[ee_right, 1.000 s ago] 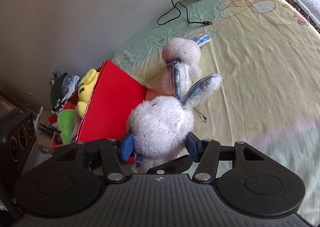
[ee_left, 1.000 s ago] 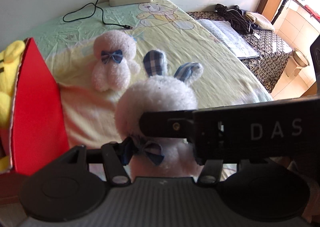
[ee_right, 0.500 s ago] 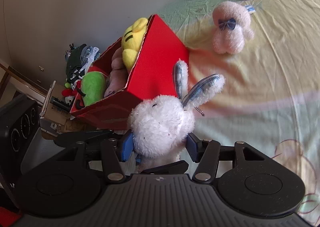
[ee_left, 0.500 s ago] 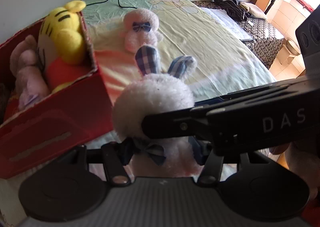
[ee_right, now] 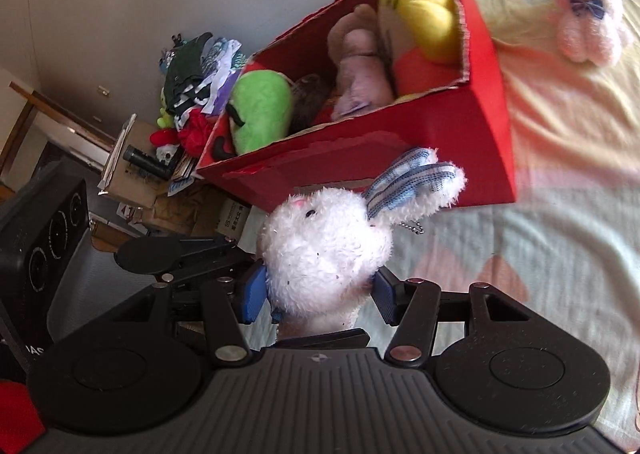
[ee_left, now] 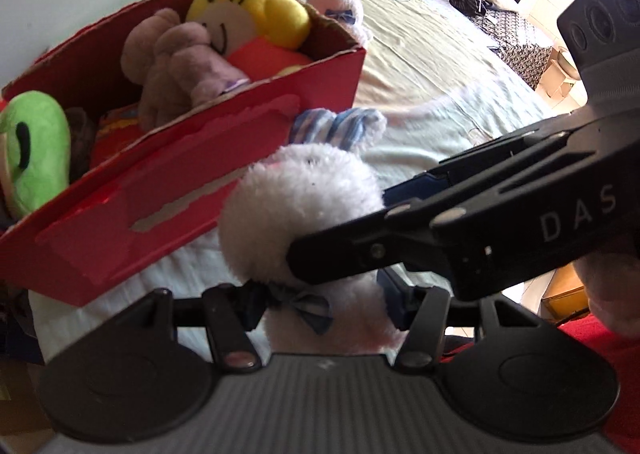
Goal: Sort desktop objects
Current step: 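Lift the rabbit plush with the right tool and carry it over the red box, then lower the rabbit plush into the box beside the tiger plush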
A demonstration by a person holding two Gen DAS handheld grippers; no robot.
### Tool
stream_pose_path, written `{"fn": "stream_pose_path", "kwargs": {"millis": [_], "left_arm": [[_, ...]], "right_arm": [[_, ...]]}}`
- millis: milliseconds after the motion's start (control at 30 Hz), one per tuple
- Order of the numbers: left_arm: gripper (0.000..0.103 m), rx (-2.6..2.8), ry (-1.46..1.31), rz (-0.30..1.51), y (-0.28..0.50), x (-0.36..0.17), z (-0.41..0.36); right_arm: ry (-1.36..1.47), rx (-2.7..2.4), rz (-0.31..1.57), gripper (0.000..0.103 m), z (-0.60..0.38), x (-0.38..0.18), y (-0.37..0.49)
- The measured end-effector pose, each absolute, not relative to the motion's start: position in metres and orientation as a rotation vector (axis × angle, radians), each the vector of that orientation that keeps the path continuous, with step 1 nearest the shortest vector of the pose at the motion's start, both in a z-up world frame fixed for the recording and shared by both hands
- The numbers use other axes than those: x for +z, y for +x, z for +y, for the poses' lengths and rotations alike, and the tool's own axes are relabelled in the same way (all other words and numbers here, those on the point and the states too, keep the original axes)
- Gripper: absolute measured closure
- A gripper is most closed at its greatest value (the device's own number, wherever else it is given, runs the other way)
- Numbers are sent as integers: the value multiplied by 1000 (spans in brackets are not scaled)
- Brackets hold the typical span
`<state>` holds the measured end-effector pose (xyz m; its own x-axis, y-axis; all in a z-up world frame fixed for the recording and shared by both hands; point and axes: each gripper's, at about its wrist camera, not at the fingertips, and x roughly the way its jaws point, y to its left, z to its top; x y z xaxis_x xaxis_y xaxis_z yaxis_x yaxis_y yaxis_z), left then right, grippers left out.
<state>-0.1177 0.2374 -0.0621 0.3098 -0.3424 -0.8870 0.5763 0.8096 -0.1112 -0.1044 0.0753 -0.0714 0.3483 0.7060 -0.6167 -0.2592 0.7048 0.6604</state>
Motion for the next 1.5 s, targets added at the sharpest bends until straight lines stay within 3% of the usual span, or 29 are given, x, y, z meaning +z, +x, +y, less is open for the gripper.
{"fn": "stream_pose_path", "kwargs": {"millis": [367,600,800,1233,1500], "left_arm": [[41,-622,205,964,-116,8,297],[39,-600,178,819,-72,40,308],[39,-575,116,776,-20,27,310],[39,-520,25,898,34,-31,322],[38,-434,190,884,39,-45,306]], "right_arm": [[424,827,898,46,112,-4,-92],[365,761,739,46,122,27,-65],[325,633,673,46,135,21,-28],[187,462,754,49,166,-24,31],[199,425,746,48,173,-46,46]]}}
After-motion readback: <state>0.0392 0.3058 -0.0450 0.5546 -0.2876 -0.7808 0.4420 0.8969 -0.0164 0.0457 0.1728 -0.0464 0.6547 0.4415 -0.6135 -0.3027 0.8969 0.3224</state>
